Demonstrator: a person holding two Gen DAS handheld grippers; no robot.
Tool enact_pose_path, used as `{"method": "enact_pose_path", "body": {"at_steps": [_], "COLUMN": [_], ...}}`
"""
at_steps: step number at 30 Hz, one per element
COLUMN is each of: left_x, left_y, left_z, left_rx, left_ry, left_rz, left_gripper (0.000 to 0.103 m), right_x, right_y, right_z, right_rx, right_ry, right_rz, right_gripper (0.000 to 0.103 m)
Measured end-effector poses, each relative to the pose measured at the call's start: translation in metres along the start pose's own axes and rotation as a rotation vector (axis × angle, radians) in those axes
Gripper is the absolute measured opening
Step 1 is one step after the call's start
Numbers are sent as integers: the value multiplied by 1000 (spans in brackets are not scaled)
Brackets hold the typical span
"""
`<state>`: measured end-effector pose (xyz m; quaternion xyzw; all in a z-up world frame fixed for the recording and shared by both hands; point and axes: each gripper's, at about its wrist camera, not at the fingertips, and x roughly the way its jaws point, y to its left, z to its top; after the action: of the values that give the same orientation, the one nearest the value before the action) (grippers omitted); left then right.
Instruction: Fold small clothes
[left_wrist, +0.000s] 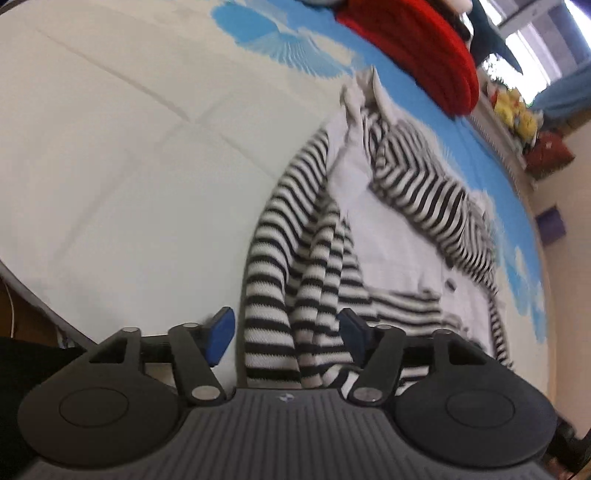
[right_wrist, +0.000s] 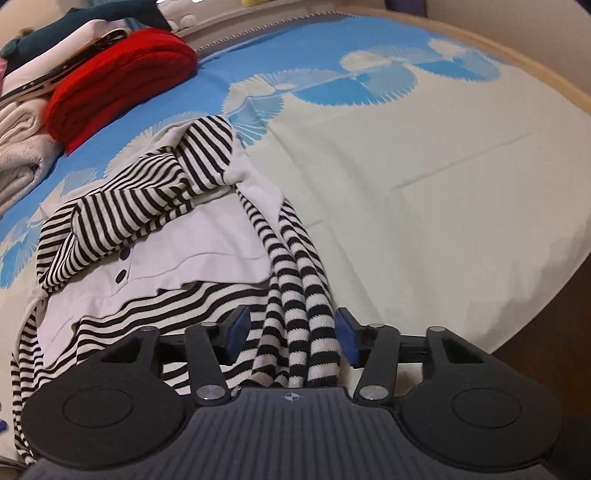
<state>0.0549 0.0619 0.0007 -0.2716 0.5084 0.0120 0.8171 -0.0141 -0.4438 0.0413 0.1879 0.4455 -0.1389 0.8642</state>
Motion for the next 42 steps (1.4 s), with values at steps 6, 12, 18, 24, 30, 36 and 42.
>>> {"method": "enact_pose_path", "body": {"at_steps": [6,12,18,24,30,36,42], "left_x": [18,25,31,17,-10,4,16], "left_y": [-9,-25,-38,-42,-30,-14,-14], "left_z": [-11,-19,-27,-27,-20,-16,-15], "left_rx": [50,158,273,342,287,163,124], "left_ry": [16,-4,-35,-89,-118,-27,18], "left_rz": [87,140,195,220,204,154,100], "left_gripper": [72,72,62,6,6,28,57], "right_x": [21,34,34,28,-1,26,26], "right_y": [-10,-10,-6,2,7,-10,-8], "right_z": [-7,-15,-17,-18,-12,-20,-23], "right_rx": [9,12,7,-13,-19,36,4], "right_ry": [93,147,146,117,24,177,171], "right_rz": [-73,-82,-66,-1,84,13,-6], "right_gripper": [62,62,55,11,10,12,42]}}
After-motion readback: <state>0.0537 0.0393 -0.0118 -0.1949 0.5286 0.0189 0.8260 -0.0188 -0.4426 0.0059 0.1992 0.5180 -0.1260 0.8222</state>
